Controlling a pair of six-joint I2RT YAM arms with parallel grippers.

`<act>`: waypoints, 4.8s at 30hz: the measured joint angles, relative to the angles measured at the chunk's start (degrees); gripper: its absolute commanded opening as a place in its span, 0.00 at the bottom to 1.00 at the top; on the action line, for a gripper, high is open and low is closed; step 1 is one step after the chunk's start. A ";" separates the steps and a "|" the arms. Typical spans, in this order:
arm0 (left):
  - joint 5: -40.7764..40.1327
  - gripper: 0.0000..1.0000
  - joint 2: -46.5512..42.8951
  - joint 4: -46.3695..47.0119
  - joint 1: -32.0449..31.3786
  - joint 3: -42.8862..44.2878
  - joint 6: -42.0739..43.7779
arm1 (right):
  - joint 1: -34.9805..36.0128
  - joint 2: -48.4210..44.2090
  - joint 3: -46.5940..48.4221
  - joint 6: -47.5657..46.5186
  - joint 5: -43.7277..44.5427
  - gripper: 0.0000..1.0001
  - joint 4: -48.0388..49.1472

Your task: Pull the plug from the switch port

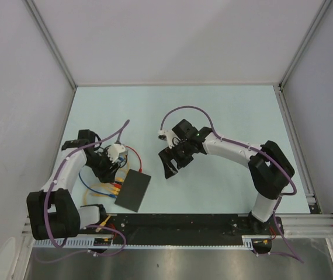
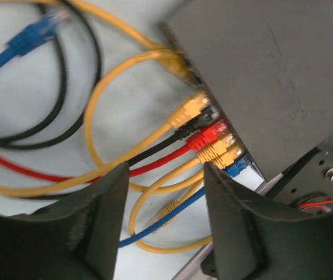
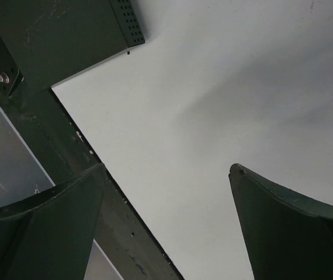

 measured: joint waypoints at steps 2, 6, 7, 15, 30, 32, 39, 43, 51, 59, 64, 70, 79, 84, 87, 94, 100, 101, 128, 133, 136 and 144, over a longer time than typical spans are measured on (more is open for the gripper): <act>-0.57 0.51 0.00 -0.59 -1.88 -1.03 2.58 | -0.04 0.96 0.02 0.57 -0.61 0.91 0.44; -1.42 0.49 -0.68 -0.28 -7.67 -5.03 6.99 | 0.46 1.44 0.02 0.94 -1.14 0.92 1.29; -2.05 0.49 -1.31 0.00 -9.29 -6.36 7.87 | 0.63 1.44 0.02 0.92 -1.16 0.93 1.44; -3.89 0.47 -0.83 1.01 -15.13 -8.59 10.32 | 0.66 1.20 0.13 -0.92 -0.07 0.94 1.25; 8.55 0.44 14.10 5.07 -21.62 -1.01 -5.40 | -16.26 -5.25 0.09 -3.61 1.09 0.94 -1.51; 11.28 0.44 17.25 5.86 -22.49 1.46 -8.72 | -18.29 -5.77 0.00 -4.04 1.49 0.94 -1.81; 17.64 0.48 28.33 10.23 -24.57 15.37 -19.96 | -18.84 -8.15 -0.02 -8.35 3.37 0.94 -2.99; 18.64 0.52 28.61 12.00 -23.39 22.01 -24.39 | -11.41 -10.10 -0.52 -11.82 5.77 0.93 -3.74; 17.49 0.53 15.47 11.13 -14.38 16.41 -34.32 | 5.97 -13.29 -4.85 -16.59 14.29 0.97 1.79; 6.45 0.59 9.73 19.39 -5.07 14.10 -45.29 | 21.44 -8.46 -5.16 -15.19 19.76 0.94 12.59; 2.40 0.59 7.65 24.09 -2.71 14.12 -50.18 | 24.90 -2.67 -5.07 -13.86 21.62 0.93 15.50; 1.81 0.59 6.01 27.58 -2.08 13.64 -53.88 | 28.74 3.37 -4.94 -10.67 24.24 0.96 18.84; 1.90 0.60 5.38 28.85 -2.03 13.42 -55.71 | 32.48 7.87 -0.26 -7.78 27.80 0.97 21.90; 1.97 0.60 5.40 28.85 -2.03 13.42 -56.13 | 32.50 10.03 1.09 -6.40 33.27 0.93 21.77; 2.03 0.60 5.40 28.81 -2.03 13.42 -56.13 | 31.85 10.03 1.18 -5.42 34.03 0.90 21.40; 2.60 0.60 5.44 28.83 -2.03 13.42 -56.19 | 28.06 8.85 -0.74 -7.85 34.56 0.89 21.51; 3.67 0.61 5.53 28.83 -2.03 13.42 -56.72 | 24.41 7.04 -4.61 -13.42 35.80 0.89 23.54; 3.89 0.61 5.57 28.83 -2.03 13.42 -56.74 | 23.39 6.64 -5.14 -14.08 35.71 0.89 23.71; 15.43 0.57 29.86 21.11 -19.34 36.92 -49.05 | -21.24 -5.22 5.38 -13.16 8.92 0.89 13.79; 14.56 0.54 37.53 17.70 -21.20 39.56 -45.90 | -22.60 4.09 14.01 -10.03 0.68 0.79 13.99; 13.88 0.53 40.94 16.85 -21.33 41.05 -44.96 | -23.08 9.33 18.36 -10.12 -4.48 0.69 10.49; 12.55 0.52 45.00 13.00 -21.27 46.66 -40.44 | -22.93 19.45 28.72 -12.48 -12.35 0.42 2.01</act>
